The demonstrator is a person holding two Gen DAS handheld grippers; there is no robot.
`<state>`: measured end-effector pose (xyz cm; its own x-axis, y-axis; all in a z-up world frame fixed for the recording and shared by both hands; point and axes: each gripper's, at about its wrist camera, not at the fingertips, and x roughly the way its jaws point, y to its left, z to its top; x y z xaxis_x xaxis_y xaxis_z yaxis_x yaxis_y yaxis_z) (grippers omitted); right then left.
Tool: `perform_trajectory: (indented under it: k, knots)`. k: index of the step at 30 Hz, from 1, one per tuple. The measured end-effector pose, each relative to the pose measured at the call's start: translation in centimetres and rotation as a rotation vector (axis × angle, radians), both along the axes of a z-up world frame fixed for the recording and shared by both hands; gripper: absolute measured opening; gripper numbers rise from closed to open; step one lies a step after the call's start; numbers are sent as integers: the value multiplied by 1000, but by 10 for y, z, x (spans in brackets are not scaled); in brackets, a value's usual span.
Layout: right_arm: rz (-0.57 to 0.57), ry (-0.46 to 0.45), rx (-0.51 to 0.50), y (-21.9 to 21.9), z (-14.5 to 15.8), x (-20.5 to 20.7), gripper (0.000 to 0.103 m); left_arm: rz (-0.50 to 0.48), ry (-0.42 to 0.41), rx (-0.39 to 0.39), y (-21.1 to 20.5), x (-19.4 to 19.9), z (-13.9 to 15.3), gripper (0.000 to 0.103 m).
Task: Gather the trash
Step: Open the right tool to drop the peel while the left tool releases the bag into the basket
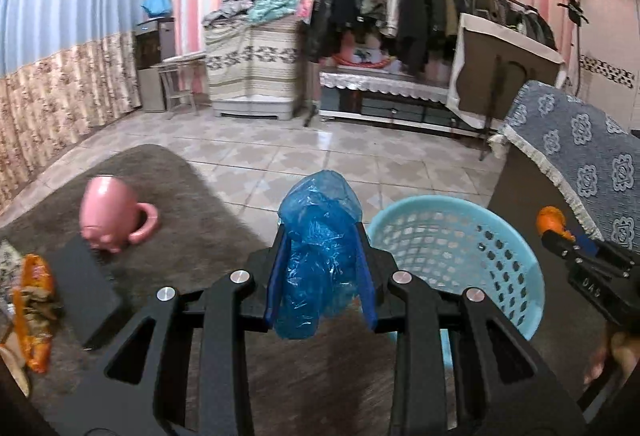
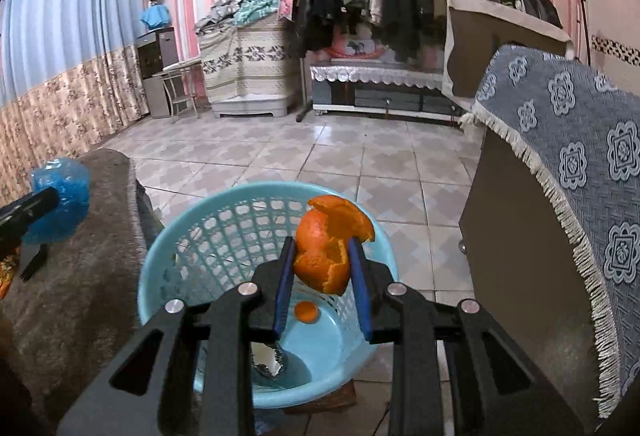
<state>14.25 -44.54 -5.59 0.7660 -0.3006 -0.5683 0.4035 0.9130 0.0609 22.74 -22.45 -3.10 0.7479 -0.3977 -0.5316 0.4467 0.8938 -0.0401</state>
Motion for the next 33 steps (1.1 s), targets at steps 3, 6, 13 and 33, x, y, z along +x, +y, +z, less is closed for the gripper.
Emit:
perform_trajectory:
  k: [3,6,13,33]
  knots:
    - [-21,15,9,-10,-9,6,27,-36,17,19,-24,4,-10,30]
    - [-31,18,38,-18,-16,12,27,-78,21,35,-44,6,-19,30]
    - [-61,17,79,-25,-27,10,27,-152,22,61,-84,16,-28,31]
    - [18,17,62,-2,-36,37,29,16,-14,49,-21,25,-26,88]
